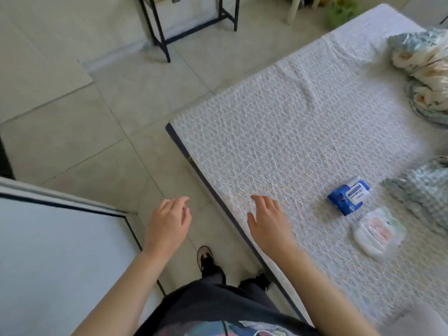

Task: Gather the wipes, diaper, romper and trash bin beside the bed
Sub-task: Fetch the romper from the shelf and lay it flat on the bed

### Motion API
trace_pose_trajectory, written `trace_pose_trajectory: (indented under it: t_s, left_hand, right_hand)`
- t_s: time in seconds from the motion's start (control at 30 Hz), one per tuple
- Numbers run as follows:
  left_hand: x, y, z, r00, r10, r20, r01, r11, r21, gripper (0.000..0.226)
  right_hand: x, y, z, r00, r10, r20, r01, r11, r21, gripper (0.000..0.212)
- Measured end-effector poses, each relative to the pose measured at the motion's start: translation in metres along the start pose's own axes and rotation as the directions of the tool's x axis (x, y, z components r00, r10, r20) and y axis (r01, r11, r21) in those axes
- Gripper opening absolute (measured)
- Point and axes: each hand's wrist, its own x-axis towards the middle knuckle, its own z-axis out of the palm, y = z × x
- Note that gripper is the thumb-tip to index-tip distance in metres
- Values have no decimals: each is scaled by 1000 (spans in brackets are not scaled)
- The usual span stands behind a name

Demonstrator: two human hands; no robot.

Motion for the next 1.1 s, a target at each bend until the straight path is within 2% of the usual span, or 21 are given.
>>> trace_pose_trajectory:
  t_s: [0.2, 0.47, 0.67, 0.93, 1.1]
  left_hand:
    - [26, -60, -45, 991, -105, -85, 107, 994, 23, 27]
    - [81, -97, -60, 965, -216, -146, 214, 976, -30, 26]
    - [157, -118, -77, 954, -246, -172, 246, 969, -22, 26]
    - [275, -136, -113, 922, -306, -236, 308, 951, -30, 25]
    - [328, -160, -131, 916, -328, -230, 331, 943, -27, 25]
  right_hand:
    - [47, -64, 10, 996, -83, 23, 83, 996, -19, 46]
    - [134, -120, -3, 983, -185, 17, 185, 983, -20, 44]
    - [224, -151, -24, 969, -239, 64, 241, 970, -20, 43]
    - [348, -193, -72, 932, -349, 98, 358, 927, -108, 42]
    - [408, -225, -85, 934, -345, 89, 353, 929, -109, 41]
